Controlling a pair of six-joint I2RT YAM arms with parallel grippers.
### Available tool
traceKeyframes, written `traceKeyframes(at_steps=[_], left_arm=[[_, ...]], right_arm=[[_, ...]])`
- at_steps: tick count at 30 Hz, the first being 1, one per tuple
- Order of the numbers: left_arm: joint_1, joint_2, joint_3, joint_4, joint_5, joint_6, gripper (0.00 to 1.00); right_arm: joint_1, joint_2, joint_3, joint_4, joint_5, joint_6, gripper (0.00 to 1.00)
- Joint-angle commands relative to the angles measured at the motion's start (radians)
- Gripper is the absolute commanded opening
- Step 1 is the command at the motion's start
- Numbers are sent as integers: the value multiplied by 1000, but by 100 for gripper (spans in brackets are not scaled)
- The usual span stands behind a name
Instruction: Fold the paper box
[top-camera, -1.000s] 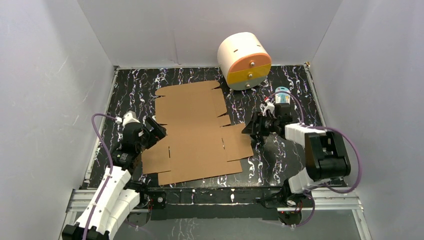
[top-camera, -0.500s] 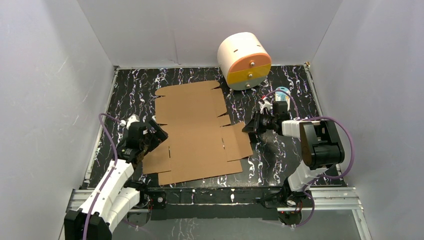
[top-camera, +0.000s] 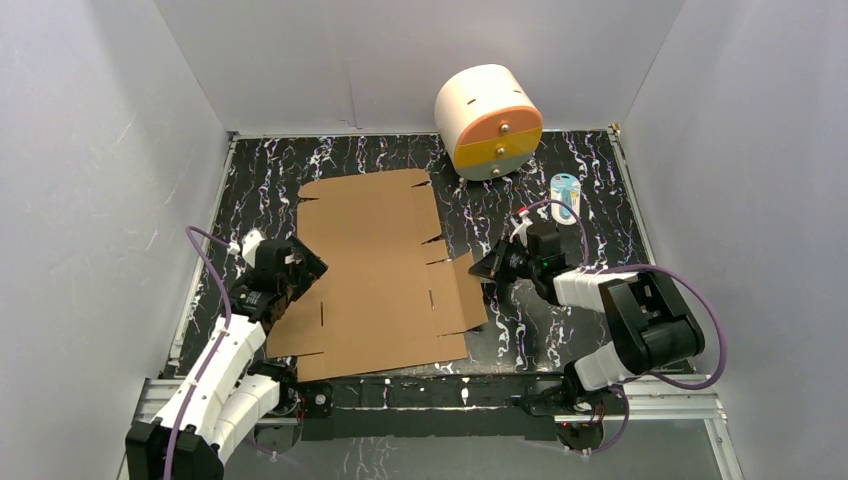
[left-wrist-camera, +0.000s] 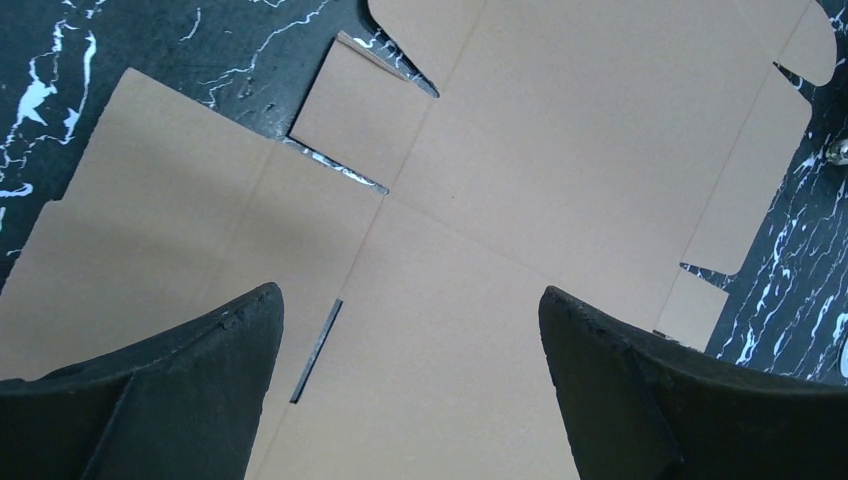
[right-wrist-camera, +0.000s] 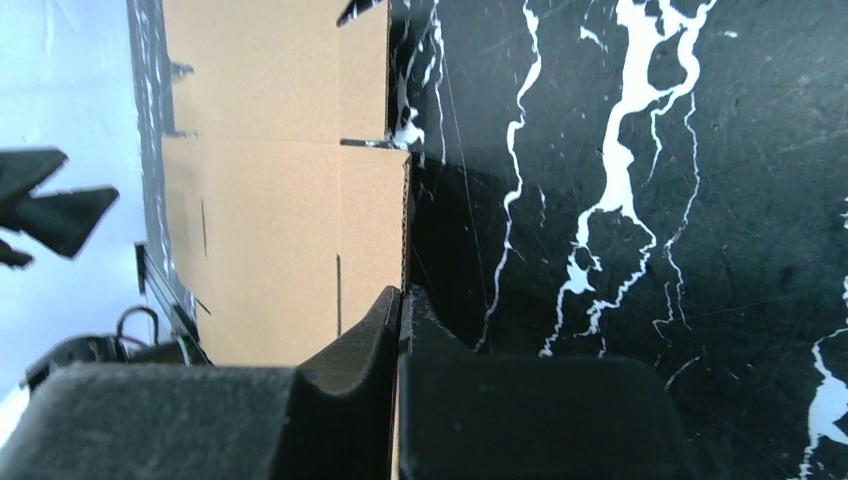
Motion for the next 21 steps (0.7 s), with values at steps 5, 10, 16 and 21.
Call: traceKeyframes(at_steps=[5,10,16,21], left_arm=[[-4,-35,50,-59,-82,-53,96],[-4,-43,71,-76,-90,-59,96],[-4,-54,60,-88,-97,-87,96],[-4,-53,40,-94,-80,-100,96]], right_arm=[[144,-63,-12,188,354,276,0],[205,-69,-25,245,522,386,0],[381,-14,23,221,704,493,0],[588,37,39,203,835,559,13]])
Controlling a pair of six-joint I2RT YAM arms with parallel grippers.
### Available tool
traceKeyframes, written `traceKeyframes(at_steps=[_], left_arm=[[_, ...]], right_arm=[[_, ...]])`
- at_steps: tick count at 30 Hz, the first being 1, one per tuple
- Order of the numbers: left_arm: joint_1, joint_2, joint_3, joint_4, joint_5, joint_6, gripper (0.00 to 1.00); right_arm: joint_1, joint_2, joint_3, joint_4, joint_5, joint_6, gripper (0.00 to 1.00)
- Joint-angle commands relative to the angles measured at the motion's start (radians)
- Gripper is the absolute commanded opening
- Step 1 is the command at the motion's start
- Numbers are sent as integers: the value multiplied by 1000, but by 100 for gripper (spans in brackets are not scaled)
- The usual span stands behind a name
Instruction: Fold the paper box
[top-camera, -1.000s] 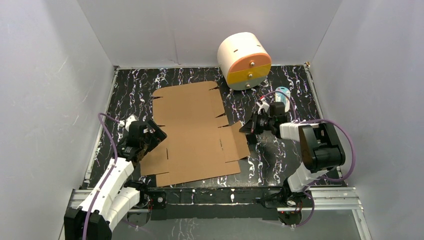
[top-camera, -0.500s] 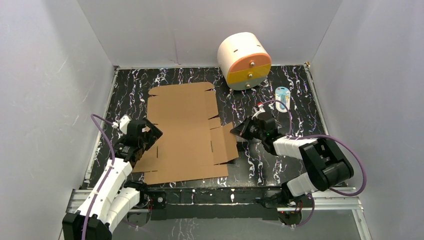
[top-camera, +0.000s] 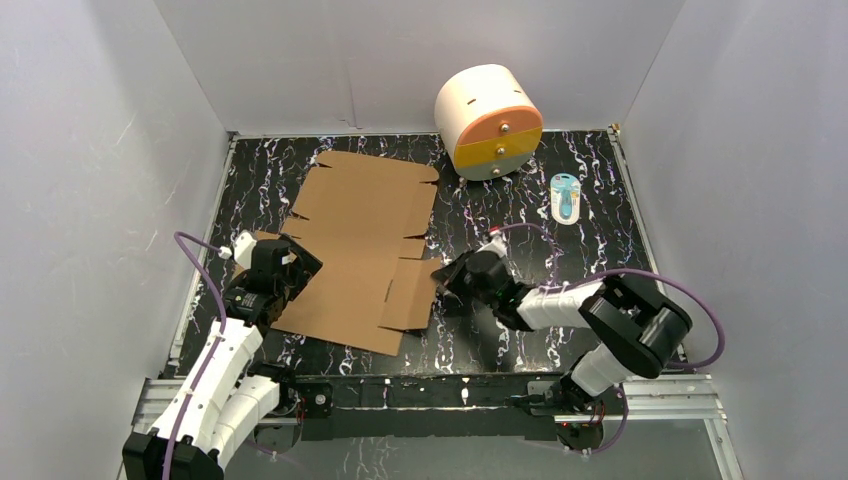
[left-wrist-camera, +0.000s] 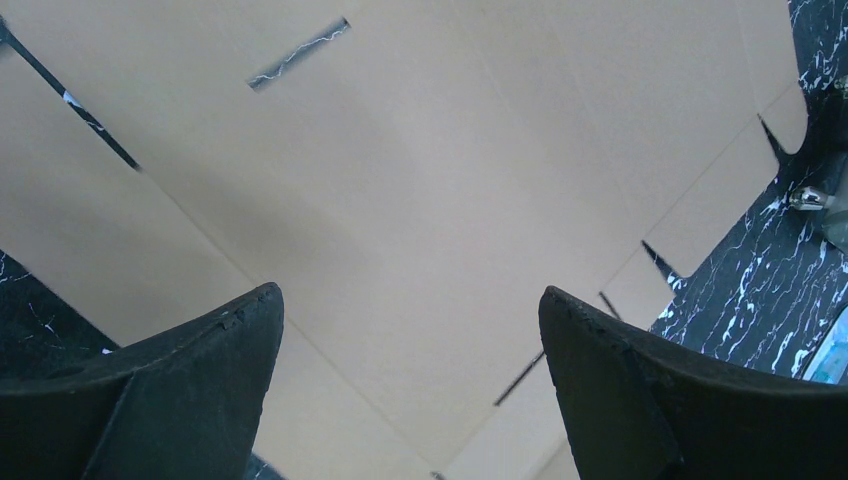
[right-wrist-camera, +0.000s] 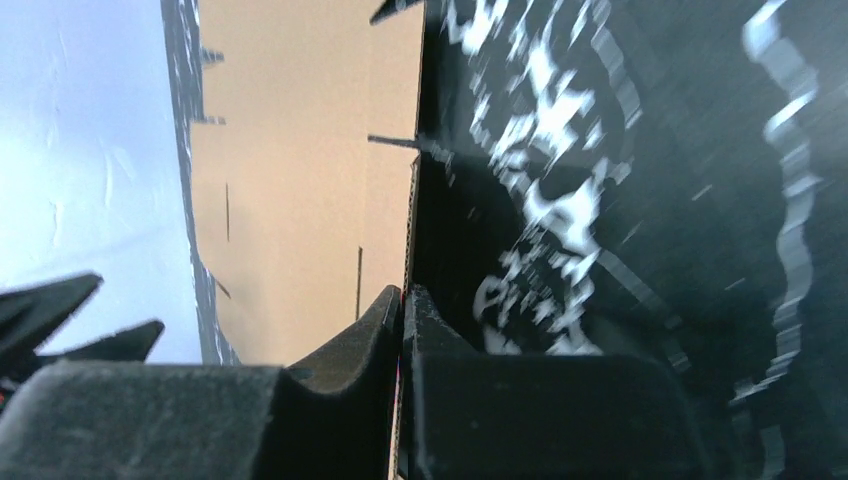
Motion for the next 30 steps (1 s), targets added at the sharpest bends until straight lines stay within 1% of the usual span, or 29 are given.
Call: traceKeyframes(at_steps=[1,3,4,5,6,7,8,10,12,13,14,16,19,22,25,27,30], left_arm=[[-4,-9,4,-26,-17,-25,96],[-4,-4,-1,-29,-18,-27,96],[-4,-2,-2,-28,-19,-27,96],[-4,2,-2,-27,-21,-28,96],[-4,7,-3,-26,-19,-28,96],[-4,13,-1,-21,-15,-22,96],[-4,21,1,-13,-9,-11,96],[-4,44,7,3,6,15,96],[-4,77,19,31,30,43,96],[-4,97,24,58,52,68,96],[-4,119,30,89,100,104,96],[-4,170,54,158,172,189,96],[-3,262,113,221,246,255,96],[-4,372,181,233,282,295,95],[-6,441,218,238,328,303,95],[-7,455,216,241,351,298,95],[-8,435,186,244,356,293,95]], right_arm=[[156,43,55,35,144,57,15],[190,79,83,24,86,10,23],[200,93,84,40,47,-16,28],[202,105,79,78,-1,-51,30],[203,111,74,109,-48,-91,36],[203,109,74,111,-75,-122,40],[202,103,78,105,-110,-154,44],[198,71,90,40,-136,-239,54],[172,22,95,-31,-141,-308,60],[142,-1,87,-37,-160,-333,62],[99,-17,74,-19,-223,-353,62],[-4,-41,51,24,-300,-363,63],[-144,-26,51,104,-385,-364,64],[-239,70,139,155,-448,-358,64],[-300,200,242,214,-477,-317,64],[-329,281,306,238,-467,-293,64],[-343,381,391,251,-405,-266,64]])
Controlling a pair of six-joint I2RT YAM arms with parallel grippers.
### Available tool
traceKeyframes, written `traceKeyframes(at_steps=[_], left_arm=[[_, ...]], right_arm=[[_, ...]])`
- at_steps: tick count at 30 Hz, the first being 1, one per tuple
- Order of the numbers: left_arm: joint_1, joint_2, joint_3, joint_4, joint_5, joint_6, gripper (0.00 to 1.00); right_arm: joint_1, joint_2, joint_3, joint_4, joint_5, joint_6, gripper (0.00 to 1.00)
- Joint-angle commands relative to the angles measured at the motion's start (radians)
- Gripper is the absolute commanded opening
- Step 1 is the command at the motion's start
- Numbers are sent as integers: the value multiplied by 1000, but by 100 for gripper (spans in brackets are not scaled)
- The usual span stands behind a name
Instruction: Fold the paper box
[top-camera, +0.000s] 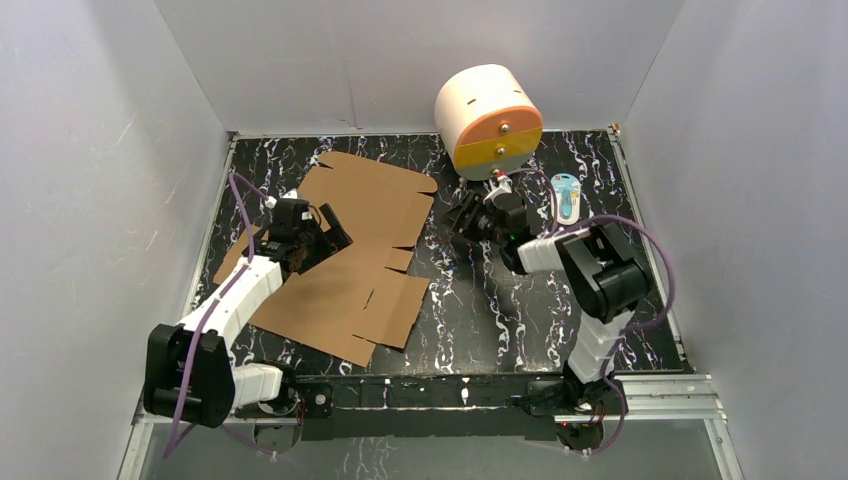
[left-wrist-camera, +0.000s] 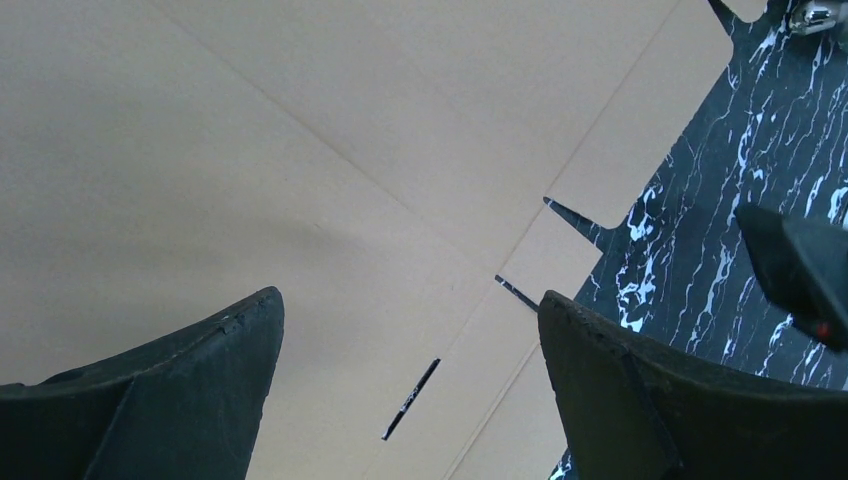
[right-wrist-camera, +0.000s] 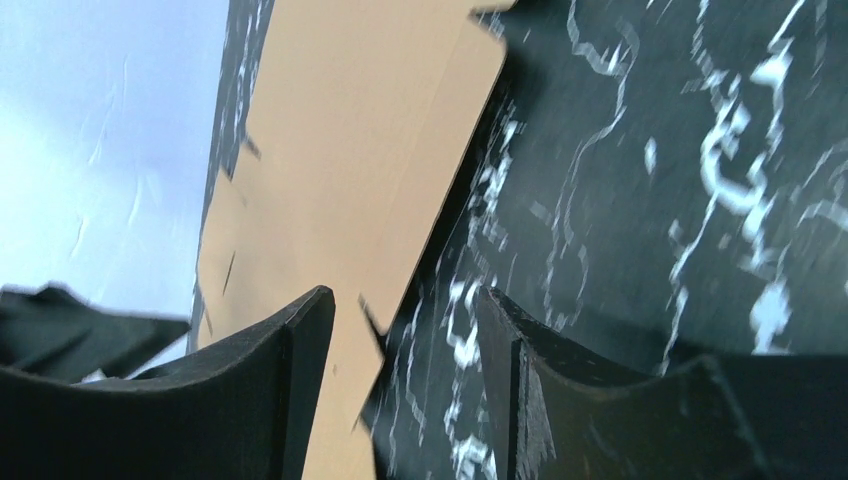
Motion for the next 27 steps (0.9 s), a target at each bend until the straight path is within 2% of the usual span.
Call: traceKeyframes(at_steps=[1,8,16,18,23,27], left_arm=[[-7,-39,-15,1,50,28,95],[-7,-126,-43,-55,18,48,95],[-6,-197,-124,-100,-83,-37,96],[-6,-215,-140,-104,-97,-50,96],[-6,-254,-152,-151,-135,-85,96],[-6,-302,-173,-177,-158,-110,96]], right_arm=[[-25,117,141,94,32,46,64],[-32,342,364,57,74,112,61],[-32,477,520,-1,45,123,56],[-32,493,519,9,40,137,49],[-33,510,505,43,22,169,21],[-34,456,433,74,45,171,0]])
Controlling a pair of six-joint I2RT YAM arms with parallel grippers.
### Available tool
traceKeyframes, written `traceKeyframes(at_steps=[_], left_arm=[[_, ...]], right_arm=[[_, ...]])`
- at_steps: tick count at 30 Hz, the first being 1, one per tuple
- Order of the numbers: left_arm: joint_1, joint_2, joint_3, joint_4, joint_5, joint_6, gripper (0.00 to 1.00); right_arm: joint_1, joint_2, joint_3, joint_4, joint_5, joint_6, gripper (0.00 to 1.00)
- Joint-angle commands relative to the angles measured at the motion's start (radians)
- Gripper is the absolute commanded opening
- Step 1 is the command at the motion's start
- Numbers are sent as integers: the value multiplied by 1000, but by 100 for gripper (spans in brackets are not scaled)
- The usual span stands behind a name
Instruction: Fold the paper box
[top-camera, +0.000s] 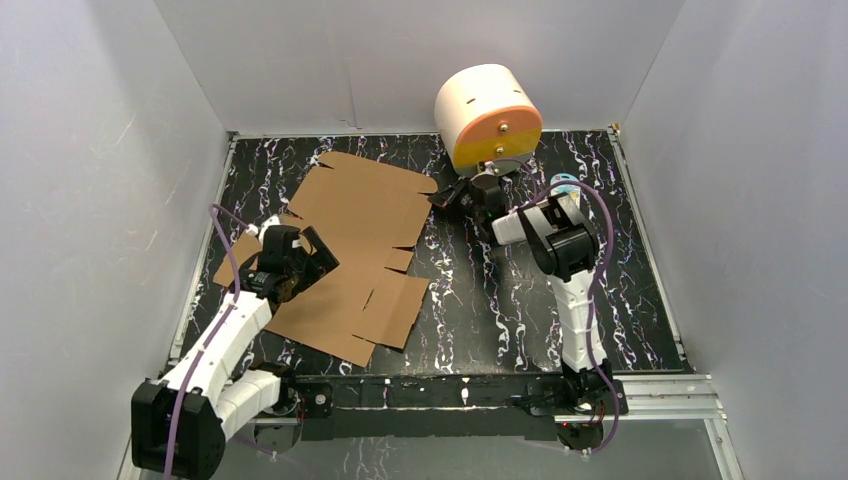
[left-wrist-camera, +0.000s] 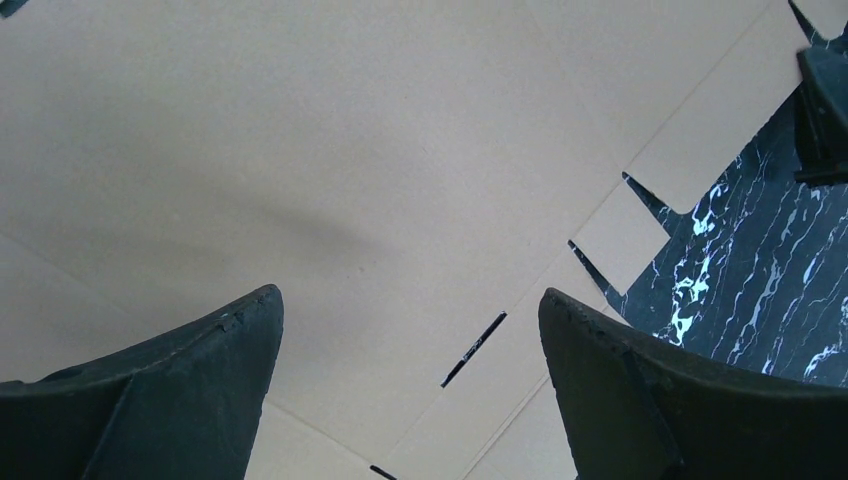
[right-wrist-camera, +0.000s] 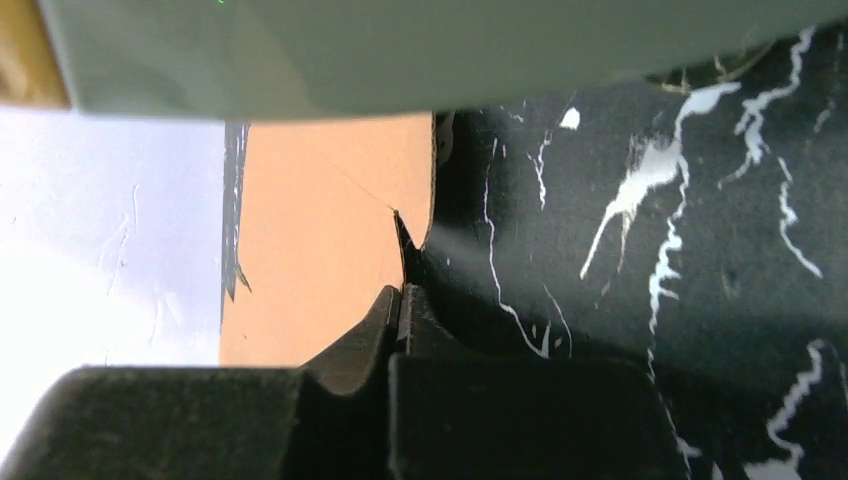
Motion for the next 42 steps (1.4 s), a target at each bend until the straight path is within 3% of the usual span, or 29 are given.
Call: traceKeyframes(at_steps=[1,8,17,23,25,31,34,42], left_arm=[[-2,-76,-32,-54,-55,-46,96],[-2,-132,-77,-60,-49,-95,96],[-2,-151,-108,-108,-79,-186,96],[-2,-124,-124,-119,-107,-251,96],[-2,-122,-122,-137,-133,-264,96],[-2,-115,-143,-153,-264,-313,97],[-2,-75,-151,-121,-320,-328,97],[4,109,-107,-43,-386,-352,98]], right_arm=[[-4,-62,-80,52,21,-1,0],[-29,-287,-420,146,155,50,0],[-20,-677,-843,127,330,141,0],[2,-871,-930,-48,235,76,5],[5,-931,-953,-128,211,44,16],[4,-1087,-860,-437,286,-243,47],[-13,-1088,-785,-460,286,-406,58],[-68,-771,-434,-517,79,-701,73]])
